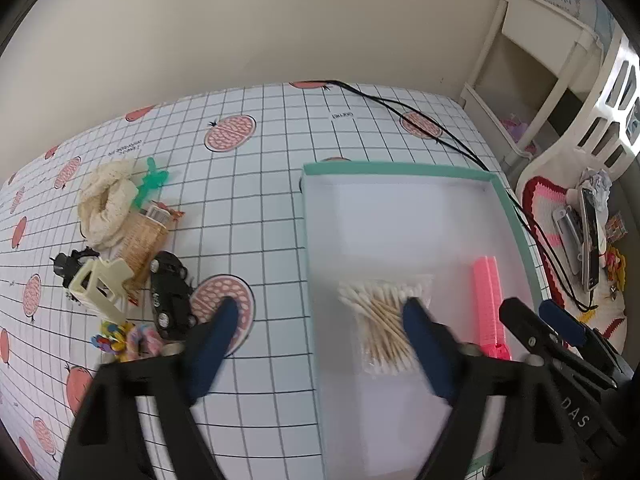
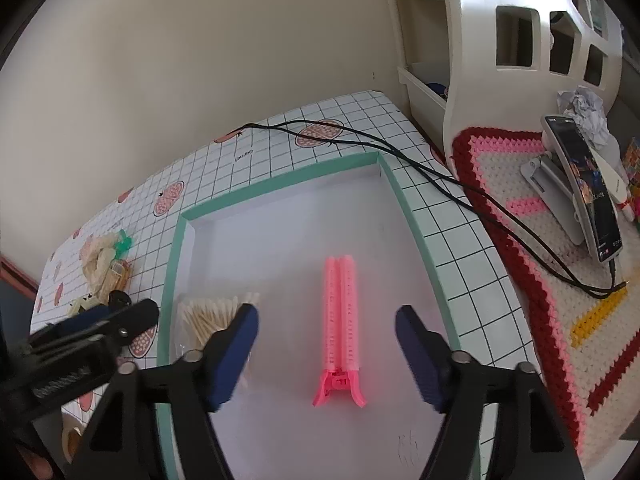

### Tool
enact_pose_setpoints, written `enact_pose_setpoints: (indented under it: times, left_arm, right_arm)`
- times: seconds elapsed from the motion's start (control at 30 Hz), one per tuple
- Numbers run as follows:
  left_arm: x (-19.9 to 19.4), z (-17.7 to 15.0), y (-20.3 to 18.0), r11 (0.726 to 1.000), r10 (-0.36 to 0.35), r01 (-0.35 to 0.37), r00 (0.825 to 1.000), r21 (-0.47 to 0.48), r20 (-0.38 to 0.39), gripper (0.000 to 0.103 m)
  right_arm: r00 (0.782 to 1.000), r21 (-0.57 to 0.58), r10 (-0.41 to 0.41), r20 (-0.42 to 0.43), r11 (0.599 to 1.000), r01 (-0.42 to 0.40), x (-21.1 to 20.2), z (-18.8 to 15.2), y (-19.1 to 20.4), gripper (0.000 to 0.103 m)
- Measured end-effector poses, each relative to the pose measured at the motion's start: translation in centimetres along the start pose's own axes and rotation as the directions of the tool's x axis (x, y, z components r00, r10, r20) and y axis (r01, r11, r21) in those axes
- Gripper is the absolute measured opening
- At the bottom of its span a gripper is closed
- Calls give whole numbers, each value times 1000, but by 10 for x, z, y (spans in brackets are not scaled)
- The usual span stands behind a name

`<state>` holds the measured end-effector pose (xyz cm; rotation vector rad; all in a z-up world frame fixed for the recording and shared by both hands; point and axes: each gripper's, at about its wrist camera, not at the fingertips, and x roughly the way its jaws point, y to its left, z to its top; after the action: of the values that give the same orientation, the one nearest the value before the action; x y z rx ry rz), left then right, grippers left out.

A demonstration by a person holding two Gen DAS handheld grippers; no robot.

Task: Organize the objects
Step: 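Open the left tool releasing the swab bag while the right tool releases the curler in the tray, then move both open tools back toward the remaining toys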

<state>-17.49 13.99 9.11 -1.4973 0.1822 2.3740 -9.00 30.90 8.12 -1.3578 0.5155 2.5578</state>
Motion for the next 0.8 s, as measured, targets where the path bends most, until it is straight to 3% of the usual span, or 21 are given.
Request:
enact_pose_setpoints:
  times: [0.1,0.2,0.3,0.67,0.8]
  left_arm:
    - [-2,3,4,1000,5,-5,1000,11,4,89]
    - [-3,6,7,1000,20,-20,1000,13,0,90]
    - [-7,10,8,1000,23,-23,1000,16,8,103]
    - [-16,19,13,1000,11,-11,1000,7,18,103]
    - [-17,18,15,1000,20,-20,999,4,26,103]
  right_arm:
    - [1000,-29,-14,3,999,14,-1,-1,3,95]
    - [1000,-40,-11,2,999,11,-1,-2,6,103]
    - [1000,-35,-7,0,999,7,0,-3,6,103]
    - [999,-56,-30,26,998,31,-7,-2,4,103]
    - [999,-58,25,42,998,-23,-12,0,9,103]
